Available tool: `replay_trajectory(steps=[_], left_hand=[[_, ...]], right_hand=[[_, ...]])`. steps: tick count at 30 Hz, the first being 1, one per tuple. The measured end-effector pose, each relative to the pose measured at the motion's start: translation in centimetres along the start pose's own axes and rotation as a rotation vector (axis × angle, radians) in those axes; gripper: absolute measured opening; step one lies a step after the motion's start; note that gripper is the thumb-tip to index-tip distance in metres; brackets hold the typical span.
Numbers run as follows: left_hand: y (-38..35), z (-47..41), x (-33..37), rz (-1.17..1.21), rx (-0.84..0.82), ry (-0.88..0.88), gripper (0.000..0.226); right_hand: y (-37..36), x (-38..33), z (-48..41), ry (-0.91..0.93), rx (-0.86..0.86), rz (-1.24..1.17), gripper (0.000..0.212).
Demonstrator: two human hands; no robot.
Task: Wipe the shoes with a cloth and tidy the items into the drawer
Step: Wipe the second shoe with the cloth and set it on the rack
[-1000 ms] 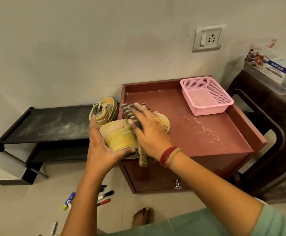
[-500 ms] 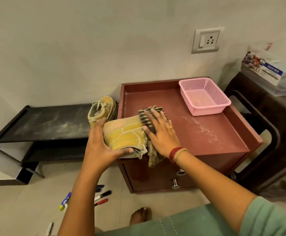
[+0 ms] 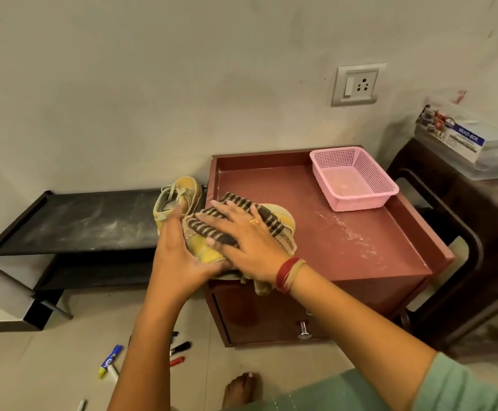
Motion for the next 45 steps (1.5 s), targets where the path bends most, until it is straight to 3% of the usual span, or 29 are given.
replay_trajectory(steps=[2, 4, 10, 15, 17, 19, 21, 23, 25, 27, 30, 34, 36, 38, 40, 42, 45], left_hand=[[0.0, 0.0, 0.3, -0.013, -0.008, -0.013, 0.131], [0.0, -0.1, 0.3, -0.034, -0.013, -0.012, 0.134], [-0.1, -0.7, 1.3, -0.083, -0.003, -0.015, 0.125], [-0.1, -0.5, 2.6, -0.100, 0.012, 0.004, 0.125], [-0.1, -0.9, 3.2, -0.129, -0.006, 0.015, 0.126], [-0.2, -1.5, 4.5, -0.175, -0.038, -0.018, 0.129], [-0.6, -2.2, 6.7, -0.246, -0.086, -0.111, 0.131], [-1.3, -2.7, 9.0, -0.307, -0.136, -0.212, 0.119], [-1.9, -3.1, 11.1, -0.350, -0.179, -0.309, 0.109], [-2.4, -3.5, 12.3, -0.381, -0.241, -0.360, 0.110], [-2.5, -4.2, 12.6, -0.416, -0.316, -0.362, 0.119], [-2.8, -5.2, 12.1, -0.432, -0.402, -0.365, 0.118], [-3.1, -5.9, 11.8, -0.478, -0.433, -0.359, 0.116], [-3.3, -6.5, 11.9, -0.578, -0.433, -0.382, 0.115], [-3.5, -6.8, 12.4, -0.679, -0.410, -0.437, 0.113], [-3.9, -6.7, 13.2, -0.734, -0.393, -0.515, 0.105], [-4.5, -6.2, 14.4, -0.762, -0.381, -0.636, 0.098]], right_hand=[[-0.5, 0.4, 0.4, 0.038, -0.028, 0.041, 0.046], [0.3, 2.8, 1.1, -0.038, 0.068, 0.021, 0.051], [1.7, 12.7, 4.5, -0.491, 0.297, -0.119, 0.054], [2.0, 15.7, 5.2, -0.661, 0.312, -0.248, 0.039], [3.9, 15.2, 5.4, -0.706, 0.421, -0.301, 0.032], [5.7, 11.9, 5.1, -0.577, 0.488, -0.299, 0.037], [6.8, 6.5, 4.4, -0.335, 0.472, -0.260, 0.046], [7.3, 2.3, 3.5, -0.093, 0.439, -0.182, 0.049], [7.4, 0.8, 3.0, 0.007, 0.403, -0.171, 0.056], [7.7, 1.5, 3.2, -0.009, 0.427, -0.238, 0.055], [7.5, 5.7, 4.7, -0.209, 0.466, -0.264, 0.045], [6.1, 13.3, 7.0, -0.632, 0.348, -0.226, 0.030], [5.4, 15.6, 8.0, -0.818, 0.237, -0.283, 0.031], [6.3, 16.4, 8.6, -0.918, 0.281, -0.356, 0.034], [9.1, 15.2, 8.4, -0.856, 0.466, -0.355, 0.032], [11.8, 12.2, 7.6, -0.659, 0.602, -0.367, 0.029], [14.3, 6.9, 6.5, -0.335, 0.650, -0.331, 0.029]])
Point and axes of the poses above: each hand's wrist, its own z-axis away from the middle knuckle, its own y-axis out of the back of the hand, x = y × z, the point moved 9 cm from there along -z, towards the middle knuckle, and after that the axes turned 4 degrees about x, right-handed, at the moved point
